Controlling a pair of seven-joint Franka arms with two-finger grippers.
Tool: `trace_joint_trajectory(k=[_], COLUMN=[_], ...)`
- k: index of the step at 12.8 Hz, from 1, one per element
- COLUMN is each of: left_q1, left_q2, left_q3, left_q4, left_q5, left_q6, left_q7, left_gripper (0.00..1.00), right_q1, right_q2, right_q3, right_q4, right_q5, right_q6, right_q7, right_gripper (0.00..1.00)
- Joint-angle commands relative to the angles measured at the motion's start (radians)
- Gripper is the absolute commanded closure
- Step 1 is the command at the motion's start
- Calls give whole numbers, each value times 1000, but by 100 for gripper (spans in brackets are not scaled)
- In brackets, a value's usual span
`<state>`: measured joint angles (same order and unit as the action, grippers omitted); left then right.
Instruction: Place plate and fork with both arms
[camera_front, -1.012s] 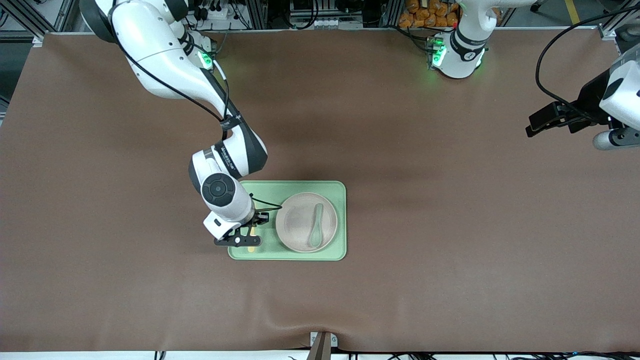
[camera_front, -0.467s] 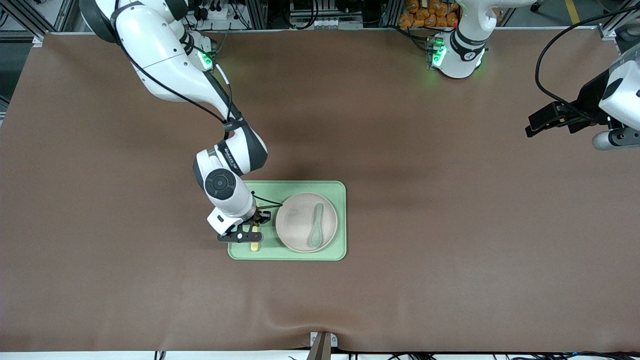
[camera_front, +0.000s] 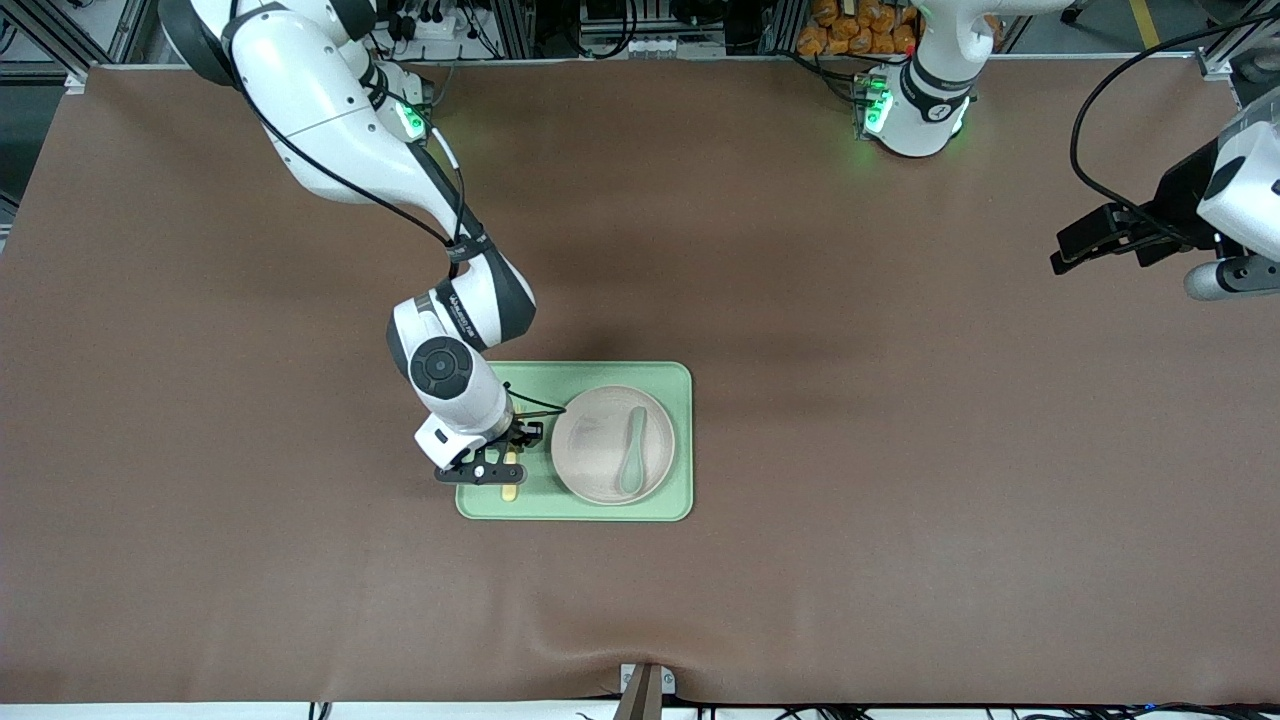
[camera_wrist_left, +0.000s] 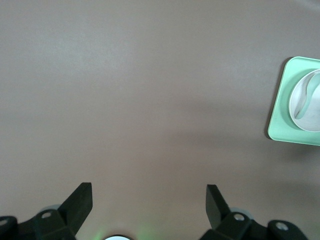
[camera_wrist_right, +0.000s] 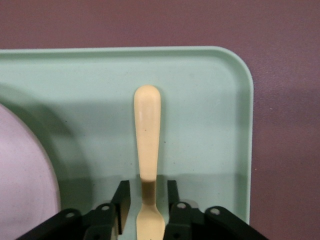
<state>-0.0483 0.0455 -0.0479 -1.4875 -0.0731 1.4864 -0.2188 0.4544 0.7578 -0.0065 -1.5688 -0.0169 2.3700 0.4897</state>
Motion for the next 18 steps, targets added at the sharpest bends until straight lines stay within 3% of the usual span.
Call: trace_joint_trajectory(k=[1, 7, 10, 12, 18], left_q1=[2, 2, 7, 4, 2], left_q2=[-19, -22, -22, -22, -21], left_q3=[-9, -9, -9, -9, -12], left_q4=[-17, -13, -14, -14, -13], left_q5=[19, 19, 19, 19, 19], left_q6=[11, 11, 11, 11, 11], left_q7=[-11, -11, -10, -10, -10], left_gripper=[0, 0, 0, 0, 0], right_q1=[-28, -103, -141, -145, -286], right_q2=[-69, -216, -281, -318, -422], right_q3=[10, 11, 11, -16, -20], right_q4=[-31, 24, 24, 26, 33], right_q5=[3, 3, 3, 5, 8], right_q6=[-21, -280, -340, -394, -572], right_q7=[12, 7, 0, -29, -227], right_gripper=[0, 0, 0, 0, 0])
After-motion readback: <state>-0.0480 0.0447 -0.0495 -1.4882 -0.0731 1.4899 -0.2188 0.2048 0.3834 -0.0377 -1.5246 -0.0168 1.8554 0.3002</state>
